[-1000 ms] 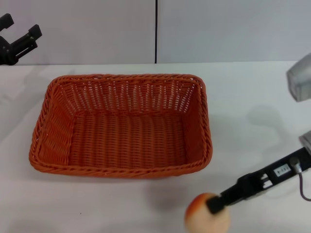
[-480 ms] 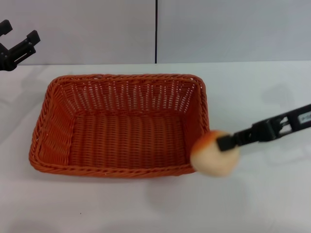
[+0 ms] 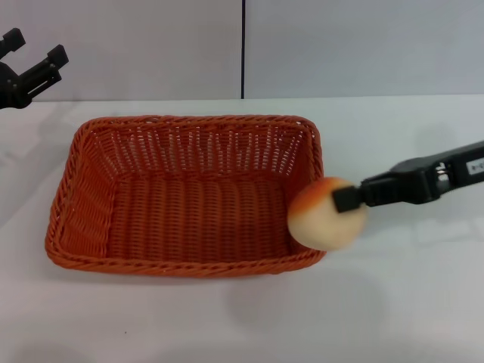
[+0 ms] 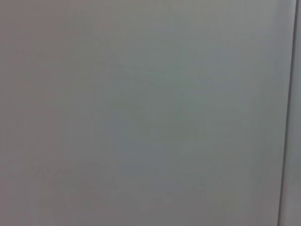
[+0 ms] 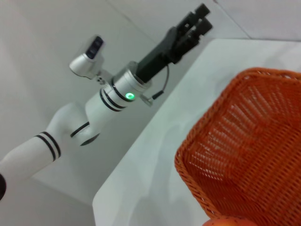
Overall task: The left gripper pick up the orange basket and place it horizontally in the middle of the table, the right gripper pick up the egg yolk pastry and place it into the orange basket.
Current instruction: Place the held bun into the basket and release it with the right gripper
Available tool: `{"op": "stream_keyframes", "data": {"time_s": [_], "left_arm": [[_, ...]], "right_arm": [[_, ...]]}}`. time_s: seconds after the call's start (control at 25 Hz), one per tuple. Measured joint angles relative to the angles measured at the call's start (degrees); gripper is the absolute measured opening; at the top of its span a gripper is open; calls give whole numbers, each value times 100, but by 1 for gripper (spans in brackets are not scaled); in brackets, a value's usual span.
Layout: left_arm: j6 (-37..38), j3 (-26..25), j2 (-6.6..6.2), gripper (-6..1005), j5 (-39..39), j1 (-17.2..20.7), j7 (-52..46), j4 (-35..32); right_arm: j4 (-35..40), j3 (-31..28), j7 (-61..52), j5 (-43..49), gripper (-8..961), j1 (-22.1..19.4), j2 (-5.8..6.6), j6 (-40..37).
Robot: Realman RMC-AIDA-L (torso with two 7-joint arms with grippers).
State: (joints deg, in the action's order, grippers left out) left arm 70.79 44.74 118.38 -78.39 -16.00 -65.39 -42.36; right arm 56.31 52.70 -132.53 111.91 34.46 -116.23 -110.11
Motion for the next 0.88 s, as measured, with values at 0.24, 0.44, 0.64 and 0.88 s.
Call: {"op": "stream_keyframes", "data": {"time_s": [0.24,0.44,0.64,0.88], "left_arm": [[81,8,12,813,0,-3,0,0],[113,8,12,813,2,10,0,2],[123,8,5,813,4,8,1,75],[147,68,0,813,8,-2,118,123]], "right_arm": [[-845,-80,913,42,33,371,46,526],[-1202,-64,1431,45,32,552,75,691],[-1552,-53,1858,39,31,732,29,809],[-1749,-53,2015,44,51,796,10,1052]]}}
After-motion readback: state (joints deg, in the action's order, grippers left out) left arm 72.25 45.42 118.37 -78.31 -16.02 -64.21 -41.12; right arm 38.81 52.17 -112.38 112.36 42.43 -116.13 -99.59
